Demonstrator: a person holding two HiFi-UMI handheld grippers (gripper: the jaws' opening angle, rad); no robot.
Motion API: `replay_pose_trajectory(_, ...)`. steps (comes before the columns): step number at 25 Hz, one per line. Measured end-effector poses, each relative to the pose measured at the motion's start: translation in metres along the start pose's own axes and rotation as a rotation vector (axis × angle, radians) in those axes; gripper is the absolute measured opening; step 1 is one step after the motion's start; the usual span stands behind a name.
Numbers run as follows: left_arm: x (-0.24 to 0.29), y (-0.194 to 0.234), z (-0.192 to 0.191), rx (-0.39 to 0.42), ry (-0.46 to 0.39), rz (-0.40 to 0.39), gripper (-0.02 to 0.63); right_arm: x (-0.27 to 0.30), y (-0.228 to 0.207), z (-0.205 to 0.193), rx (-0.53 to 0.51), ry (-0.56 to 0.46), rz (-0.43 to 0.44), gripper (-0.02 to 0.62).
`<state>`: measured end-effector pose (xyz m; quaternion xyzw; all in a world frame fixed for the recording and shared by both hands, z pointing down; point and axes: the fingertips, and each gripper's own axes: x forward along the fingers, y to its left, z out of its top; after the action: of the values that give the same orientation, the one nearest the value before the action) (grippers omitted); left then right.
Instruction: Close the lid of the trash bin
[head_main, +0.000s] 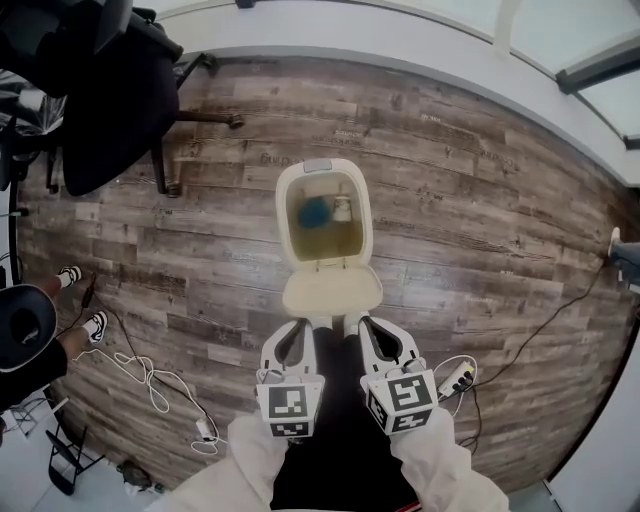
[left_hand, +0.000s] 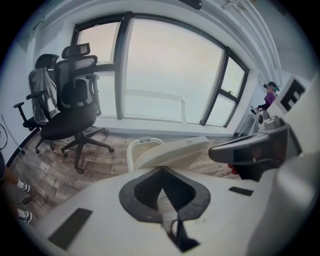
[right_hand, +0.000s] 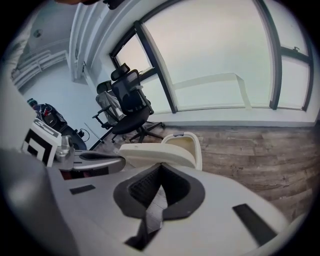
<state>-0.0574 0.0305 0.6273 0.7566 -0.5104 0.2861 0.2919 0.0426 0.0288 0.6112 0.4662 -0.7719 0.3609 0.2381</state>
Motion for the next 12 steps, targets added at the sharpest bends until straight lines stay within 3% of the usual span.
replay_pose_trajectory(12,0.015,0.009,0.022,0.006,-0.024,-0.013,0.005,0.02,-0.003,0.027,0.009,-0.034,-0.007,0.023)
